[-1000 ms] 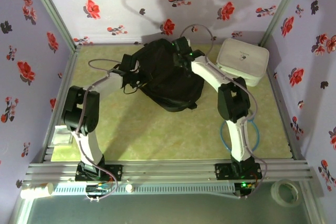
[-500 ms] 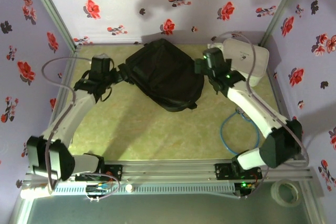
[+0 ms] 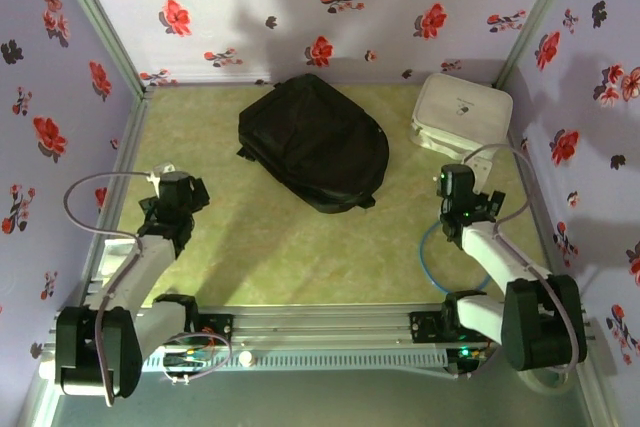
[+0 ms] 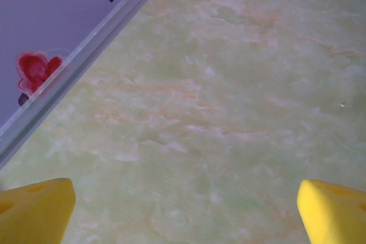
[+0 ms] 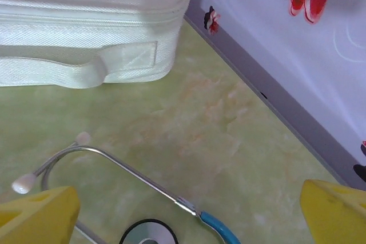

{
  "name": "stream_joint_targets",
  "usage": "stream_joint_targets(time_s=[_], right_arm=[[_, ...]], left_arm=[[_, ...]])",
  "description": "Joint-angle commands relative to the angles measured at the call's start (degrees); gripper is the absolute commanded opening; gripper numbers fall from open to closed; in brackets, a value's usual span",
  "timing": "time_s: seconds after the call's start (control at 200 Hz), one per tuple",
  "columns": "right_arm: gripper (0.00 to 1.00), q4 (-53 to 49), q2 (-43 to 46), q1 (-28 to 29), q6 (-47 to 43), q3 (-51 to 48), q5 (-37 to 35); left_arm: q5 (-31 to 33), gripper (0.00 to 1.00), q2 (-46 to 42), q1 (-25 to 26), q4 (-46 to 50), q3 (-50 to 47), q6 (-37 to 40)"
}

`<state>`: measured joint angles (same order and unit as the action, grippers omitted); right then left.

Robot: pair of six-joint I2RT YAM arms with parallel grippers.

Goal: Pack the student bag

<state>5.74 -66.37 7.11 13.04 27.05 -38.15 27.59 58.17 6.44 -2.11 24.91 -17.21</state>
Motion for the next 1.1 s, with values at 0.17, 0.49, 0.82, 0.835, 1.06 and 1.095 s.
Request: stream_joint_targets(time_s=[0.17, 0.49, 0.82, 0.835, 1.06, 1.095], right_arm=[[0.99, 25.67, -7.11, -0.52, -5.94, -5.35, 6.33], [0.99, 38.09, -11.99, -0.54, -10.3, -6.74, 15.01], [0.99, 47.9, -18.95, -0.83, -11.37, -8.06, 18.19], [0.99, 48.48, -19.27, -0.87, -11.37, -8.1, 18.24], [0.99, 51.54, -23.48, -2.55, -10.05, -7.72, 20.7], [0.99, 51.76, -23.73, -2.61, -10.07, -7.54, 20.83]], left_arm=[[-3.26, 1.0, 7.63, -1.16, -30.31, -7.44, 12.47], [-14.55, 1.0, 14.03, -2.69, -42.15, -8.83, 17.83], [-22.79, 0.99, 23.06, -5.21, -53.8, -9.27, 18.13], [-22.83, 0.99, 23.5, -5.21, -54.09, -9.14, 18.17], [-22.75, 1.0, 30.38, -5.21, -57.12, -7.28, 18.42], [-22.24, 1.0, 29.99, -5.27, -55.21, -5.97, 18.25]])
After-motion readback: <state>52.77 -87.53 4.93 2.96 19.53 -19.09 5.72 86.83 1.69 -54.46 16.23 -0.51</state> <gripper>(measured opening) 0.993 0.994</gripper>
